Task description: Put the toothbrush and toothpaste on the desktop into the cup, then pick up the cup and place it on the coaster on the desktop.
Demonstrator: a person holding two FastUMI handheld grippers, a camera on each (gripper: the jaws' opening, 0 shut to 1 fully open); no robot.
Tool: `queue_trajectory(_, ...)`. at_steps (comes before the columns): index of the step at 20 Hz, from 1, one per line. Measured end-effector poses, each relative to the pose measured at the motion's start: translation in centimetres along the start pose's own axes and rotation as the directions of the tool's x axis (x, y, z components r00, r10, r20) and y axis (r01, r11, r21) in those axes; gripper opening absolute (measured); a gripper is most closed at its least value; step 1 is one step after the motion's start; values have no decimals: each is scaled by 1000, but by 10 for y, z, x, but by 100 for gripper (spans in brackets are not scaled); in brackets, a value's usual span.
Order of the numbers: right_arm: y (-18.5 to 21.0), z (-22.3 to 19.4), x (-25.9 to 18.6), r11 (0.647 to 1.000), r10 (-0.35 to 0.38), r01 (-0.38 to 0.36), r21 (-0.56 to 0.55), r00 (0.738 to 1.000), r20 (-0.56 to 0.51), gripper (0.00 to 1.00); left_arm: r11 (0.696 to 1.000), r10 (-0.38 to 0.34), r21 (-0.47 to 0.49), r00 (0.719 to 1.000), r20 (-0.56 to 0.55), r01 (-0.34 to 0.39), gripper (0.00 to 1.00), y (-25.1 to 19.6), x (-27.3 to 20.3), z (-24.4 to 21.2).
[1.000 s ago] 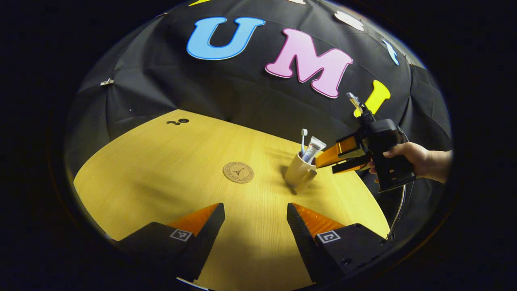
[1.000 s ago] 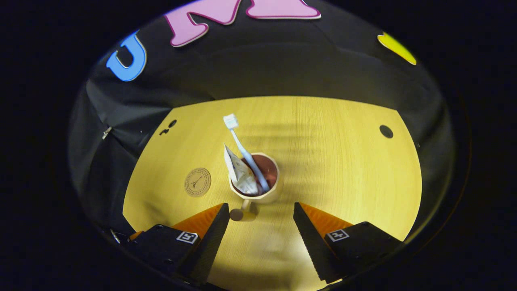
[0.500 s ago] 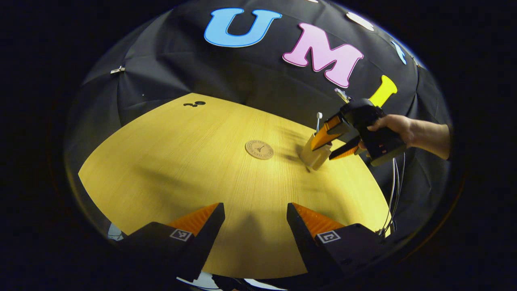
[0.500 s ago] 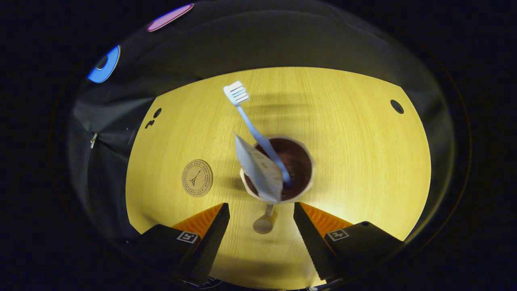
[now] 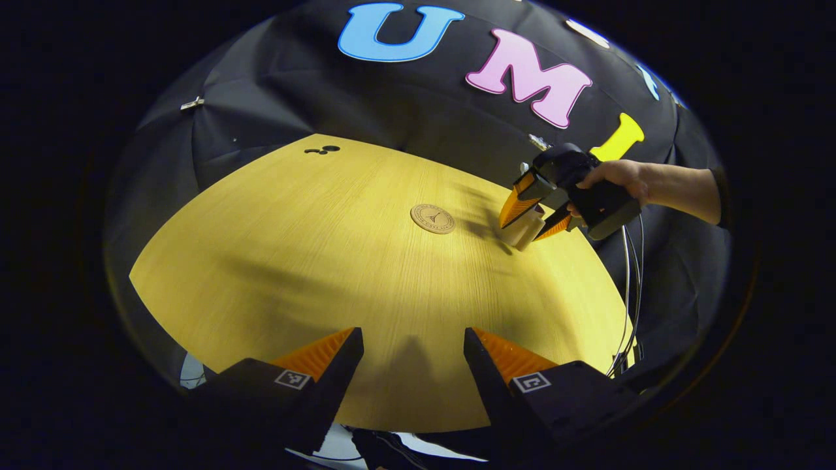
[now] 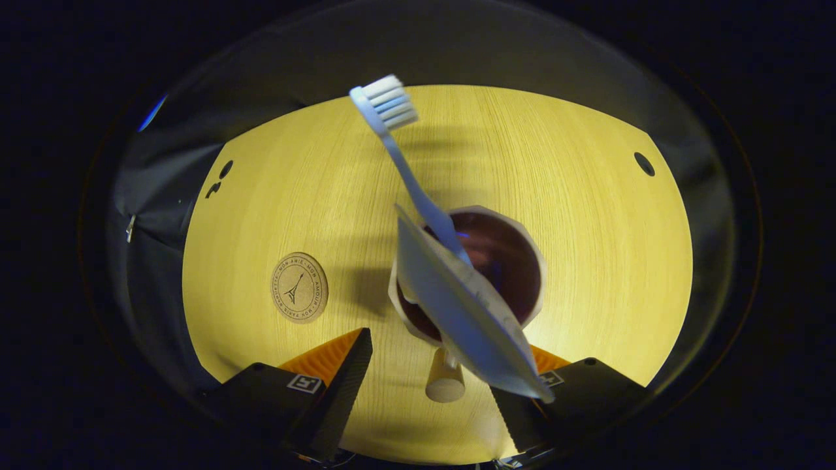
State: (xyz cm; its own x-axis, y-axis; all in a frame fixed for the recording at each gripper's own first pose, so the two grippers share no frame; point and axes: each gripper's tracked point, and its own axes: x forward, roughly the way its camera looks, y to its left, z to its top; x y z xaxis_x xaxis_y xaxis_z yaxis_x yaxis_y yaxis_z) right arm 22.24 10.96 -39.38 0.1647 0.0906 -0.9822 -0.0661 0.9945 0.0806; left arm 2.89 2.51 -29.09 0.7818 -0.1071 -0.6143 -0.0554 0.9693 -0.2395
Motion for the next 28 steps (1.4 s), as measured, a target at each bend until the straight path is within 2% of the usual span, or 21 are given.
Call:
queue_trajectory(2,-1,-2,2,1000,-7,7,5,1000,-13,84,1000,1,28,1000,-15,-1,96,2,-2,-4)
queue_trajectory(4,-1,-4,5,1000,-16,16,-10,1000,-17,60,998,15,60,1000,-23,-13,96,6,-3,-8)
queue_trajectory(5,-2,-6,5,1000,-23,23,-19,1000,-21,56,997,19,72,1000,-25,-17,96,7,-5,-10)
queue_trajectory(6,-4,-6,6,999,-32,31,-27,999,-18,56,997,20,78,999,-28,-18,96,8,-6,-11)
queue_trajectory(8,-5,-9,8,999,-46,45,-31,999,-28,43,997,18,79,999,-39,-15,96,8,-9,-16)
queue_trajectory(9,-6,-8,10,998,-49,48,-30,998,-28,27,997,19,77,999,-45,-16,96,8,-10,-17)
queue_trajectory(10,-7,-11,9,998,-56,55,-39,998,-36,30,997,20,77,999,-47,-16,96,8,-11,-19)
queue_trajectory(16,-8,-13,7,993,-82,79,-83,996,-38,27,996,15,92,1000,-20,-13,96,3,-15,-17)
queue_trajectory(22,-9,-10,5,987,-100,99,-128,995,2,22,998,-20,59,1000,20,18,96,-1,-10,4)
queue_trajectory(27,10,-6,-8,988,-65,68,-139,998,26,22,998,-15,64,999,49,11,96,9,-9,18)
queue_trajectory(28,16,-4,-11,987,-55,59,-152,998,31,26,998,-15,57,999,51,12,96,11,-10,18)
